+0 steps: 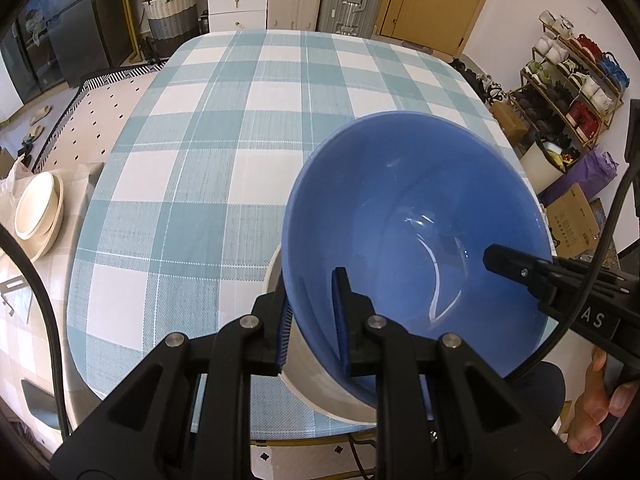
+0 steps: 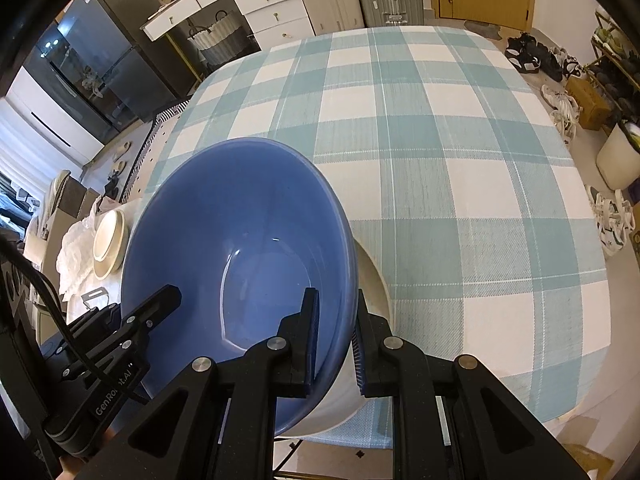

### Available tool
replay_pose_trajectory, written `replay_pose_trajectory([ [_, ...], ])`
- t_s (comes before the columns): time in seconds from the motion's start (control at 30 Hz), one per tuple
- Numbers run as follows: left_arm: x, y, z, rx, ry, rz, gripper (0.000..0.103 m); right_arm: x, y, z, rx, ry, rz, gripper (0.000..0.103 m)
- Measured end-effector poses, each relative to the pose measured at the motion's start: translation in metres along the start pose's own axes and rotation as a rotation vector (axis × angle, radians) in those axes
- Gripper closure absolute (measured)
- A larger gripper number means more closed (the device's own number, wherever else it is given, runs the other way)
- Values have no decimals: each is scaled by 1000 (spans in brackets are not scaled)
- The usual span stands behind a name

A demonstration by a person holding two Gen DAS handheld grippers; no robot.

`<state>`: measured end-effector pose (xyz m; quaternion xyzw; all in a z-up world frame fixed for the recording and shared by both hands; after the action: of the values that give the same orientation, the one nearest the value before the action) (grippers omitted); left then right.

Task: Organize plates and bowls
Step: 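Lift the nested blue bowls with both grippers and carry them over the cream plates, then lower the blue bowls onto the cream plate stack and open both grippers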

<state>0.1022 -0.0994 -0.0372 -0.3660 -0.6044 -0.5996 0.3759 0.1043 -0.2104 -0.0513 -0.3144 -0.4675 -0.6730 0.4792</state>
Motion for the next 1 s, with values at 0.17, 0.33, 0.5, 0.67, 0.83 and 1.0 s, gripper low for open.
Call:
replay_pose_trajectory([
  [0.17, -2, -1, -1, -8, 21, -16, 87, -1, -4, 0, 1, -5, -11, 88],
  [0.33, -2, -5, -3, -13, 43, -45, 87, -1, -7, 0, 11, -12, -29, 88],
  [0.5, -1, -8, -4, -32, 70, -66, 86, -4, -12, 1, 14, 17, -34, 82],
  [0.67, -2, -10, -3, -21, 58, -60, 84, -10, -16, -3, -19, 66, -30, 81],
  [0.83, 2, -8, 2, -9, 57, -71, 78, -7, -16, -5, -12, 57, -40, 78],
  [1.0, 13, -5, 16, 9, 61, -95, 67, 3, -14, -11, -22, 43, -62, 65],
])
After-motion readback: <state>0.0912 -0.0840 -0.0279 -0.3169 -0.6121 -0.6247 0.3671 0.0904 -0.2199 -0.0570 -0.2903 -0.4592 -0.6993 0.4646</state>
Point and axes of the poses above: each gripper's, at about its wrist camera, not at the fingertips, and x roughly against the way its jaws point, z to its left, y to its top, the point moved 7 cm from there along -x, roughly the way its jaws point, and after that the axes turned 9 degrees about y, right-handed, at the moved point
